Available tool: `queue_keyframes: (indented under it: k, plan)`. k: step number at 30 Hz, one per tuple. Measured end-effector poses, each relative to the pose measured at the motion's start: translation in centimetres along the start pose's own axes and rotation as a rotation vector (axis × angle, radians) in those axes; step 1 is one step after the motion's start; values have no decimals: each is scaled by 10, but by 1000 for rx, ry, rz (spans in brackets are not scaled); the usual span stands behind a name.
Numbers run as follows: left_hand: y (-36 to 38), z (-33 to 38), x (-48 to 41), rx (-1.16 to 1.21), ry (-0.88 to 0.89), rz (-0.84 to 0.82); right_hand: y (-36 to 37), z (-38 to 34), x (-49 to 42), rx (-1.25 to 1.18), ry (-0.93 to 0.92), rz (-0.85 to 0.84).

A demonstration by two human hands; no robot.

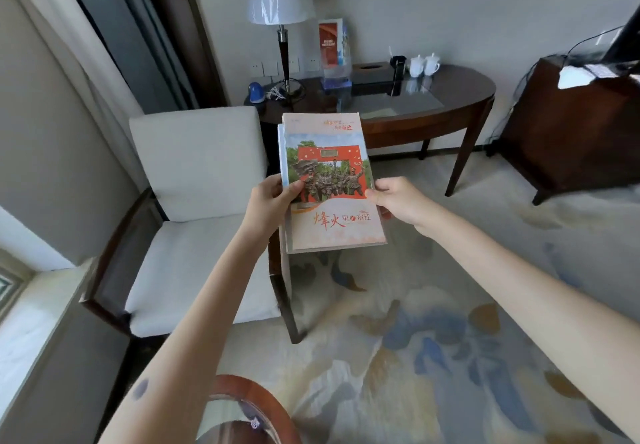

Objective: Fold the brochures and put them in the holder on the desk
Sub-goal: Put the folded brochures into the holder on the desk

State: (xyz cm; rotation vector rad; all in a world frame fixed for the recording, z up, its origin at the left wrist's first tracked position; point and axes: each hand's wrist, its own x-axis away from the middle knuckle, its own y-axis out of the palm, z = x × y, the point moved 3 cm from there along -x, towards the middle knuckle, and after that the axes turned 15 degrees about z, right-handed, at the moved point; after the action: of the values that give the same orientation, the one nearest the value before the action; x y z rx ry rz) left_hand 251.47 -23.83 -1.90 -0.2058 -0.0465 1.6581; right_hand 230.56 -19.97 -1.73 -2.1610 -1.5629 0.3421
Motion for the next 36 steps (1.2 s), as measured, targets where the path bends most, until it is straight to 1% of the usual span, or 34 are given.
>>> queue_keyframes:
  k: [4, 7, 15, 20, 29, 36]
  plan:
    - [54, 14, -37, -8, 21, 9, -36, 10, -59, -15, -25, 5]
    - [89, 15, -62, 15, 5, 21, -55, 20, -101, -4, -36, -2]
    - [154, 7, -165, -36, 40, 17, -62, 34, -222, -62, -11, -37]
    - [192, -3, -279, -53, 38, 2, -57, 21, -337, -59, -40, -27]
    - [255, 2, -491, -69, 20, -38, -47, -10, -545, -128, -7, -11]
    - [327, -37, -632, -134, -11, -22, -36, 12, -710, -80, 14, -47]
